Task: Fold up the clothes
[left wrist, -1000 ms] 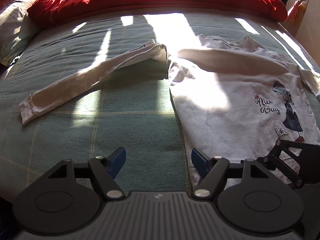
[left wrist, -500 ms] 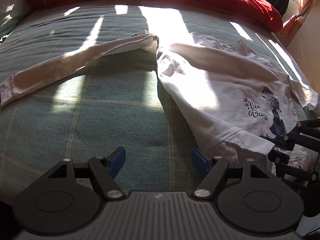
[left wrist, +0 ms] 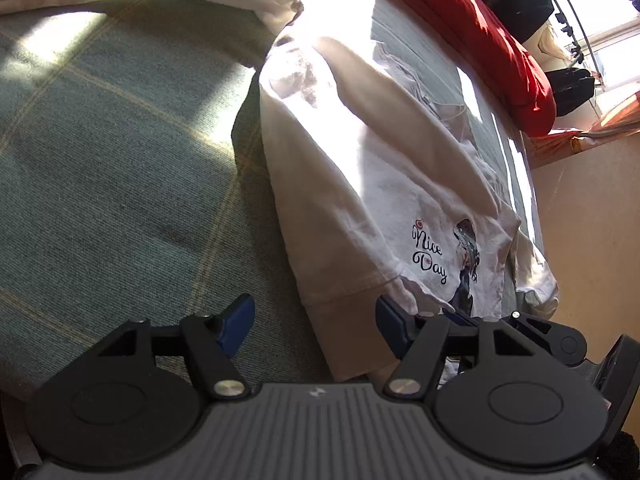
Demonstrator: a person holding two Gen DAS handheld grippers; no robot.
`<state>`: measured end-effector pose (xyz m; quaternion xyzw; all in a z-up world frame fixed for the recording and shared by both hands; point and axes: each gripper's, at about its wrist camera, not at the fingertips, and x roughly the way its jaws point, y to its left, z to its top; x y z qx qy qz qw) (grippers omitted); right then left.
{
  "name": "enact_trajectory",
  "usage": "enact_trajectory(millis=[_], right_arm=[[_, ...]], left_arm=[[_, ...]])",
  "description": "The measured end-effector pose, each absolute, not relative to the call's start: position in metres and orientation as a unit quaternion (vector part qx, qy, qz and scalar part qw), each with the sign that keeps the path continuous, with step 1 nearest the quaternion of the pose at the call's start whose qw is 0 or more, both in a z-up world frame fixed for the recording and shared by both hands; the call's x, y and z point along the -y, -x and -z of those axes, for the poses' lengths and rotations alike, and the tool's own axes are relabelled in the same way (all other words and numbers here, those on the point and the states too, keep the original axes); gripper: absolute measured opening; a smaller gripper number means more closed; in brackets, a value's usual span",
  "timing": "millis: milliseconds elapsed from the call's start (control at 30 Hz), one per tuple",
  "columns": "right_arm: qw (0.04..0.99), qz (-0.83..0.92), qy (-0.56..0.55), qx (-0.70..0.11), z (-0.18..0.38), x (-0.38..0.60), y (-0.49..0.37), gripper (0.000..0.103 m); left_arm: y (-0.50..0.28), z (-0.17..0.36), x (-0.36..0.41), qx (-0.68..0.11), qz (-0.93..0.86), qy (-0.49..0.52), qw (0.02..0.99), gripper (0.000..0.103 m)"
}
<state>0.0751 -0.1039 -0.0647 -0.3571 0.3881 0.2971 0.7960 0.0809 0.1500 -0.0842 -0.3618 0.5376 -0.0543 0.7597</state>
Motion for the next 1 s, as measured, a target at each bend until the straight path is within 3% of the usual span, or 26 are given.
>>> enact_trajectory(millis=[167, 400, 600, 767, 1000], right_arm=[[0.806, -0.305, 0.332, -0.385, 0.058, 0.115, -0.079, 0.008], [0.814, -0.356, 0.292, -0.353, 0.035, 0.126, -0.072, 0.011], [0.756, -0.475, 0.371, -0.256, 0.026, 0.095, -0.021, 0.015], [0.682, -0.52, 0.47, -0.207, 0.049, 0.051, 0.007, 0.031], [0.654, -0.497, 0.52, -0.233, 0.078, 0.027, 0.002, 0.031]], left_arm=[[-0.075, 0.102, -0.142, -0.547, 0.033, 0.415, 0.726, 0.052], [-0.087, 0.082, -0.136, -0.56, 0.021, 0.353, 0.749, 0.052], [-0.095, 0.052, -0.14, -0.575, 0.009, 0.236, 0.783, 0.052], [-0.096, 0.028, -0.138, -0.575, 0.005, 0.108, 0.811, 0.054], [-0.086, 0.023, -0.145, -0.55, 0.028, 0.113, 0.827, 0.056]])
